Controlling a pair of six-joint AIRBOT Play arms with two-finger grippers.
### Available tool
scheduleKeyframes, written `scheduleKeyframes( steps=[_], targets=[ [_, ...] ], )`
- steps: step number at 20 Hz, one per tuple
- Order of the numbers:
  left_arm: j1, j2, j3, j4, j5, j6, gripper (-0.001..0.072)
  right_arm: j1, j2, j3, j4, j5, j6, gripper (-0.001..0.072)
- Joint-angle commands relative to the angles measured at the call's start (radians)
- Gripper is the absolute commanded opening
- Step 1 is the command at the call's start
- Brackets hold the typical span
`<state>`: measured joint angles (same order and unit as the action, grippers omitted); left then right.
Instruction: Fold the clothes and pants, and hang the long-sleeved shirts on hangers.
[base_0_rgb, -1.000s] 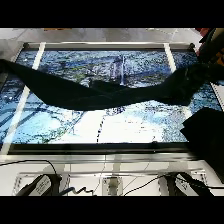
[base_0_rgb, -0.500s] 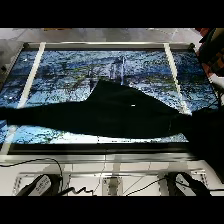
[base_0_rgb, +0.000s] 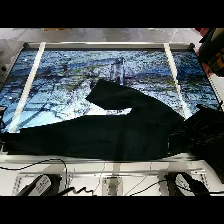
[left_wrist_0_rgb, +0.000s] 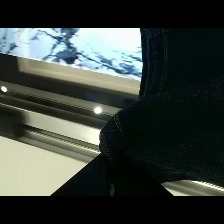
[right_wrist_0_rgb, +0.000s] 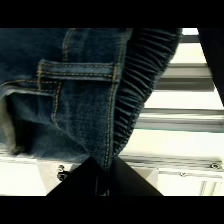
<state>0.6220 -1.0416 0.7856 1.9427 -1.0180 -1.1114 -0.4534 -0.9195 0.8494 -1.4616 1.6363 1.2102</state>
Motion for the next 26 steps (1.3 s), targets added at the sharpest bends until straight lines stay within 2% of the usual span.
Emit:
scheduleKeyframes(
  steps=[1, 4, 7, 8, 10, 11, 14, 15, 17, 18, 19, 21, 23, 25, 26],
  targets=[
    [0.014, 0.000, -0.024, 0.043, 0.093, 0.000, 0.0042, -0.001, 0.001, -0.011, -0.029, -0.002, -0.010, 0.0049],
    [0.015, -0.014, -0.043, 0.043, 0.102, 0.000, 0.0041, -0.001, 0.001, -0.011, -0.040, 0.055, -0.010, 0.0048],
    [0.015, -0.069, -0.075, 0.043, 0.102, 0.000, 0.0044, -0.001, 0.001, -0.011, -0.045, 0.049, -0.009, 0.0050],
    [0.015, -0.092, -0.079, 0.043, 0.100, 0.000, 0.0110, -0.001, 0.001, -0.011, -0.042, 0.044, -0.009, 0.0083],
    [0.016, -0.118, -0.078, 0.051, 0.101, -0.001, 0.0698, -0.001, 0.001, -0.011, -0.042, 0.043, -0.008, 0.0436],
    [0.015, -0.123, -0.078, 0.054, 0.111, 0.000, 0.0701, -0.001, 0.001, -0.011, -0.040, 0.042, -0.008, 0.0500],
    [0.013, -0.123, -0.066, 0.054, 0.146, -0.019, 0.0700, -0.001, 0.001, -0.011, -0.035, 0.014, -0.008, 0.0500],
    [0.013, -0.123, -0.052, 0.052, 0.161, -0.060, 0.0692, -0.001, 0.001, -0.011, -0.031, -0.024, -0.008, 0.0500],
    [0.013, -0.123, -0.005, 0.024, 0.189, -0.202, 0.0692, -0.001, 0.001, -0.011, -0.029, -0.168, 0.011, 0.0500],
    [0.013, -0.123, 0.025, -0.014, 0.200, -0.253, 0.0692, -0.001, 0.001, -0.011, -0.030, -0.261, 0.048, 0.0500],
    [0.013, -0.123, 0.059, -0.078, 0.211, -0.262, 0.0692, -0.001, 0.001, -0.011, -0.034, -0.363, 0.104, 0.0500],
    [0.013, -0.123, 0.121, -0.248, 0.214, -0.257, 0.0689, -0.011, -0.013, -0.010, -0.042, -0.494, 0.195, 0.0499],
    [0.013, -0.123, 0.160, -0.463, 0.214, -0.167, 0.0689, -0.064, -0.055, -0.008, -0.034, -0.500, 0.214, 0.0500],
    [0.013, -0.123, 0.165, -0.681, 0.205, -0.041, 0.0689, -0.160, -0.119, -0.008, 0.027, -0.424, 0.166, 0.0486],
    [0.012, -0.124, 0.165, -0.765, 0.195, 0.006, 0.0689, -0.218, -0.157, -0.008, 0.101, -0.366, 0.073, 0.0474]
  ],
)
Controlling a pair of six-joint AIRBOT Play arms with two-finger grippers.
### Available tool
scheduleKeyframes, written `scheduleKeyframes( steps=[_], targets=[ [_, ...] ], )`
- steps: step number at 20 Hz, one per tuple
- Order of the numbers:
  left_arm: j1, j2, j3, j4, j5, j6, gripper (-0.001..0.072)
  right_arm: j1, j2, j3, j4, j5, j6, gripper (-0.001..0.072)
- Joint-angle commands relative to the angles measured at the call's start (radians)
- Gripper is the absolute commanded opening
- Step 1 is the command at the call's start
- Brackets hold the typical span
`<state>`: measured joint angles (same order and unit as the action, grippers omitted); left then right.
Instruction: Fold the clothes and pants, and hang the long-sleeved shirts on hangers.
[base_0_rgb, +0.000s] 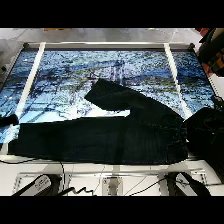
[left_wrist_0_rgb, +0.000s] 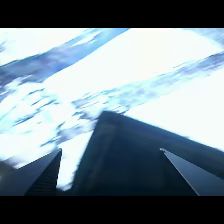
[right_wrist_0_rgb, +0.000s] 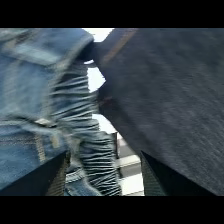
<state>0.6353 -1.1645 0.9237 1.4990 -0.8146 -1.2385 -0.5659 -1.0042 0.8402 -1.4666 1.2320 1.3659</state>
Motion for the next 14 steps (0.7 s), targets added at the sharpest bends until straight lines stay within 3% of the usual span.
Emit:
scheduleKeyframes(
  steps=[1, 2, 4, 5, 6, 14],
  targets=[
    [-0.005, -0.001, 0.027, -0.383, -0.016, 0.170, 0.0689, -0.160, -0.109, 0.001, 0.192, 0.106, -0.191, 0.0451],
    [-0.011, -0.001, 0.027, -0.435, -0.023, 0.204, 0.0689, -0.213, -0.151, 0.001, 0.286, 0.187, -0.298, 0.0451],
    [-0.031, -0.001, 0.027, -0.460, -0.023, 0.227, 0.0689, -0.276, -0.224, -0.005, 0.376, 0.216, -0.415, 0.0468],
    [-0.047, -0.001, 0.027, -0.460, -0.023, 0.233, 0.0689, -0.283, -0.251, -0.011, 0.382, 0.199, -0.429, 0.0553],
    [-0.063, -0.001, 0.027, -0.460, -0.023, 0.233, 0.0689, -0.282, -0.278, -0.017, 0.384, 0.179, -0.442, 0.0568],
    [-0.201, -0.030, 0.027, -0.461, 0.008, 0.209, 0.0684, -0.188, -0.404, -0.025, 0.571, 0.123, -0.618, 0.0548]
  ],
)
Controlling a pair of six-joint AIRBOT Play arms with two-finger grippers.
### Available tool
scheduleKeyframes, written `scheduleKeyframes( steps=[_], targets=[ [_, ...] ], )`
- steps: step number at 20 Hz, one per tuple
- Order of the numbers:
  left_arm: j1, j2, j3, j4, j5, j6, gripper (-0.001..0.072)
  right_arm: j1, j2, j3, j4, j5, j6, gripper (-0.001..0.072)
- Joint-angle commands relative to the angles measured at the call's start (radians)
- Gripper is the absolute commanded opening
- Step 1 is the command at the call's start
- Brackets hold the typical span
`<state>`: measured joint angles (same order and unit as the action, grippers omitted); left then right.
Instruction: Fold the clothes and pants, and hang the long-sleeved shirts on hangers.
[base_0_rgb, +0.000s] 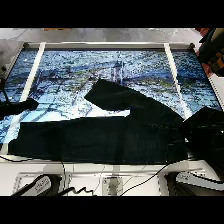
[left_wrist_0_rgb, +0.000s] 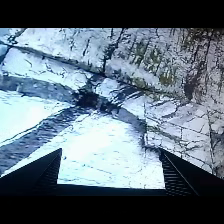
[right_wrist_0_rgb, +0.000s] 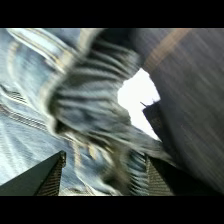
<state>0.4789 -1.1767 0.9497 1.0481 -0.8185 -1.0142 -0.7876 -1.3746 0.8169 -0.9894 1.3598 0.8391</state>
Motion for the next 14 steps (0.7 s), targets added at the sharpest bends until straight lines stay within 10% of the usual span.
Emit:
scheduleKeyframes(
  steps=[1, 14],
  targets=[
    [-0.063, -0.035, 0.001, -0.010, 0.011, -0.038, 0.0684, 0.053, -0.034, -0.001, 0.113, -0.004, -0.106, 0.0547],
    [-0.266, -0.156, 0.001, -0.010, 0.104, -0.052, 0.0684, -0.028, -0.013, 0.164, -0.150, 0.091, -0.016, 0.0547]
  ],
)
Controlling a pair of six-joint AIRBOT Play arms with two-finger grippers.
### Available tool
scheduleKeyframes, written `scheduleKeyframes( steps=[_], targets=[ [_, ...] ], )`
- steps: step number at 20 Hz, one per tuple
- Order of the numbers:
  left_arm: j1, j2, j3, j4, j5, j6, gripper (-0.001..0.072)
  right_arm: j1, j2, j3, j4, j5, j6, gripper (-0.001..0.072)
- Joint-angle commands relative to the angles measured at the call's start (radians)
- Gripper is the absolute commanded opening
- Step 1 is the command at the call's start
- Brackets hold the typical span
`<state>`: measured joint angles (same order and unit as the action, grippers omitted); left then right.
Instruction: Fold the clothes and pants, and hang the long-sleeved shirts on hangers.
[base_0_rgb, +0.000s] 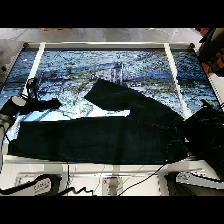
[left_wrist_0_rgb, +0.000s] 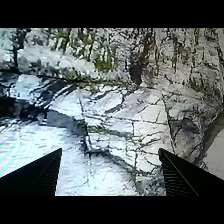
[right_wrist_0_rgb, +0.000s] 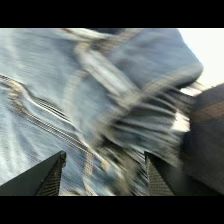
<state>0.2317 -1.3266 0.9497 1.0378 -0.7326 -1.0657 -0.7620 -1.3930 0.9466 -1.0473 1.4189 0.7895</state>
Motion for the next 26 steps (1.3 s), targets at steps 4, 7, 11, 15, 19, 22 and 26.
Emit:
scheduleKeyframes(
  steps=[4, 7, 11, 15, 19, 22, 26],
  targets=[
    [-0.018, -0.006, 0.001, 0.000, 0.018, -0.001, 0.0684, -0.135, 0.002, -0.024, -0.022, -0.049, 0.032, 0.0547],
    [-0.018, -0.006, 0.001, 0.000, 0.018, -0.001, 0.0684, -0.118, 0.002, -0.119, 0.106, -0.099, -0.015, 0.0546],
    [-0.018, -0.006, 0.001, 0.000, 0.018, -0.001, 0.0684, -0.081, 0.002, -0.130, 0.224, -0.041, -0.025, 0.0545],
    [-0.018, -0.006, 0.001, 0.000, 0.018, -0.001, 0.0684, -0.037, 0.002, -0.127, 0.232, -0.032, -0.025, 0.0545],
    [-0.031, -0.006, 0.001, -0.003, 0.018, -0.001, 0.0684, 0.051, 0.002, -0.127, 0.230, -0.041, -0.025, 0.0508],
    [-0.070, -0.018, 0.001, -0.029, 0.032, -0.002, 0.0684, 0.109, 0.002, -0.127, 0.206, -0.129, -0.024, 0.0286],
    [-0.143, -0.105, 0.014, -0.289, 0.128, -0.002, 0.0684, 0.122, 0.002, -0.127, 0.202, -0.155, -0.024, 0.0050]
  ],
)
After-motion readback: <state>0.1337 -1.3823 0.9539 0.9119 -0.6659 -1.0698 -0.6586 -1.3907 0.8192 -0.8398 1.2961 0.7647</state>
